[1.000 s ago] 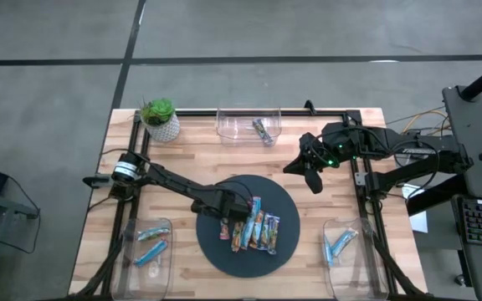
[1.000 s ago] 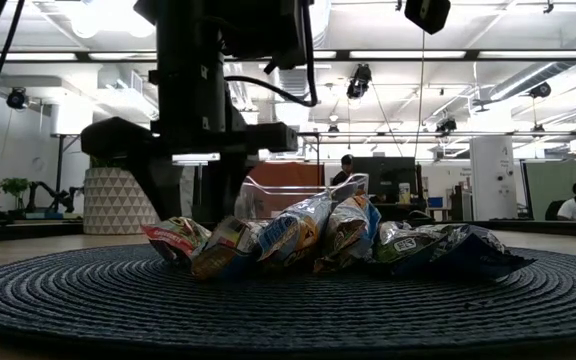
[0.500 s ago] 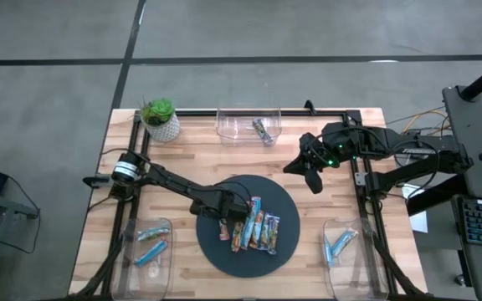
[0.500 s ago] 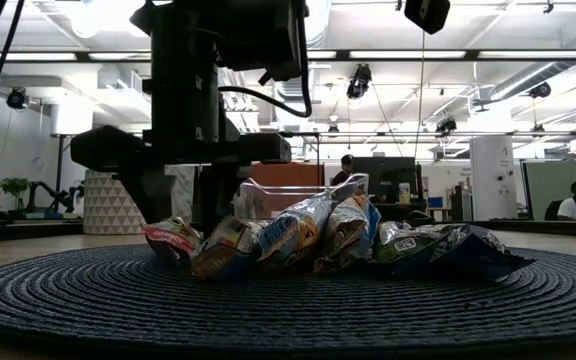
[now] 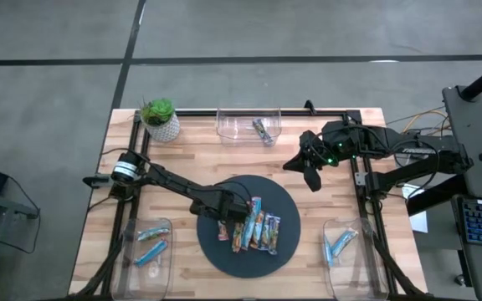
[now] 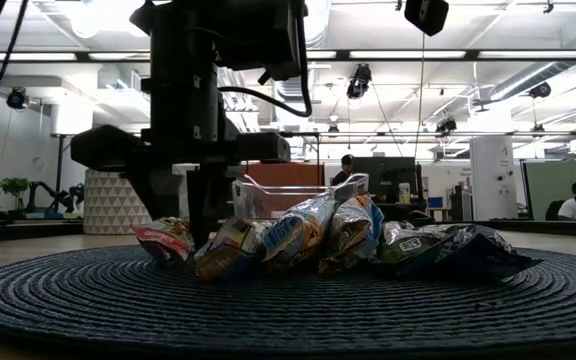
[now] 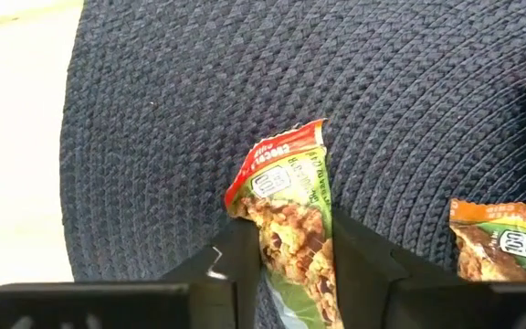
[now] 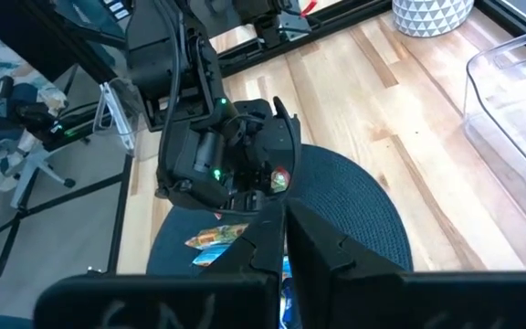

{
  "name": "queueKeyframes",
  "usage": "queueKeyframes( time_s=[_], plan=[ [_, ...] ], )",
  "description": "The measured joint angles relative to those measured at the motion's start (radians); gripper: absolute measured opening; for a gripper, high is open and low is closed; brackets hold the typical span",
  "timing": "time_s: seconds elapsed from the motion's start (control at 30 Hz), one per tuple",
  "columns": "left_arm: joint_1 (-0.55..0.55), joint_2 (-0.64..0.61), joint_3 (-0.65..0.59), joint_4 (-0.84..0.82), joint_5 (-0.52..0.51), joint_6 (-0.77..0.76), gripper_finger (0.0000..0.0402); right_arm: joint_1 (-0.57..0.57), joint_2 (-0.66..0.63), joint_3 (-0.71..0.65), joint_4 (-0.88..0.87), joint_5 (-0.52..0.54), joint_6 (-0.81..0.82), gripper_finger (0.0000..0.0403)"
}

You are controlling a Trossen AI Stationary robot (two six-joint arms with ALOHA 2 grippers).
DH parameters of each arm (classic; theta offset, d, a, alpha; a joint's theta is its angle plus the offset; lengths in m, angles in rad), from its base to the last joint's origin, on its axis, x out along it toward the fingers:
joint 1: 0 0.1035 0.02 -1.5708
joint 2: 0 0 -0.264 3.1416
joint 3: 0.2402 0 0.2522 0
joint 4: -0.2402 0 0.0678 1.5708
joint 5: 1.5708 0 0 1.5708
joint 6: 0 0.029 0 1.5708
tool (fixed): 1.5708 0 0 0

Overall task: Pick and place Granola Bars by type
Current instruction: Put the red granola bar into the bottom left transparent bin

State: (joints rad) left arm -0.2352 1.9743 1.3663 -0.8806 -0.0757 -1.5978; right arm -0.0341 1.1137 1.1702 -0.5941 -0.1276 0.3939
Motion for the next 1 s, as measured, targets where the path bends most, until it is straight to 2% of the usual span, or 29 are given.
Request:
queueKeyframes(
  time_s=[1.0],
  plan=[
    [0.006,-0.002,0.023,0.002,0.064,0.108,0.0087,-0.032,0.000,0.000,0.003,0.007,0.001,0.0008]
  ],
)
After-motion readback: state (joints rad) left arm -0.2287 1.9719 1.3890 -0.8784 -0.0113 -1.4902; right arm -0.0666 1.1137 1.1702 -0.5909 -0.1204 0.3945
